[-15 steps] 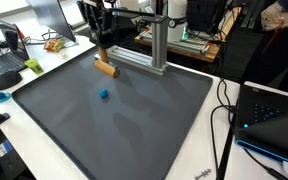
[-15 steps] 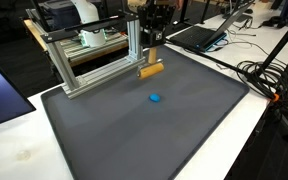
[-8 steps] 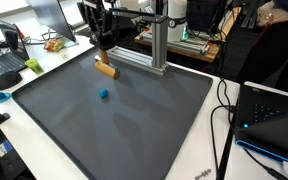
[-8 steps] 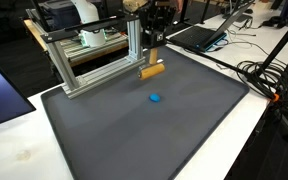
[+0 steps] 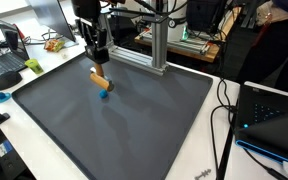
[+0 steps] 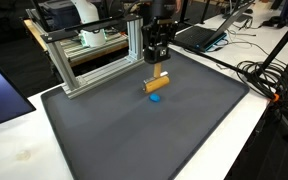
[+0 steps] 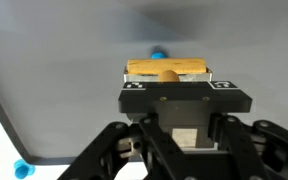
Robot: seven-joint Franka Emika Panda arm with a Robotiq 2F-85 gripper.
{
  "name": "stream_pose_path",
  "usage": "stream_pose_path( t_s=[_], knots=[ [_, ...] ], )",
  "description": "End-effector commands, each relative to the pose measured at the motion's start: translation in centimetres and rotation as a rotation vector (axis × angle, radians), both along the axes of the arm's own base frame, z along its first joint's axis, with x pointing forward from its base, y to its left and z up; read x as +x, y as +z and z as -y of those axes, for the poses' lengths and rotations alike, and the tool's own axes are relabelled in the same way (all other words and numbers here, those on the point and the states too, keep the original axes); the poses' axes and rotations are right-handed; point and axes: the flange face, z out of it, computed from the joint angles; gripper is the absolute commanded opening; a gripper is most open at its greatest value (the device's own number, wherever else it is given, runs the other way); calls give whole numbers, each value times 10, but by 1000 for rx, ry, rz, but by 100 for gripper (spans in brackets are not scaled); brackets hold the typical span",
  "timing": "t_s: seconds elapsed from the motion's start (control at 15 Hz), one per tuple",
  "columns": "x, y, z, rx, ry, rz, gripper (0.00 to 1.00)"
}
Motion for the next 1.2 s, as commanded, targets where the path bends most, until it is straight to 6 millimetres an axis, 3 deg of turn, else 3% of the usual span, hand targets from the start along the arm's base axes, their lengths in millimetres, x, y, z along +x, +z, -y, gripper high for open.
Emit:
stream_pose_path(
  t_s=[0.0,0.4,1.13],
  knots=[
    [10,-10,3,13,-15,23,22],
    [15,-33,8,14,-17,19,22],
    [19,-52,10,30,1,-17,22]
  ],
)
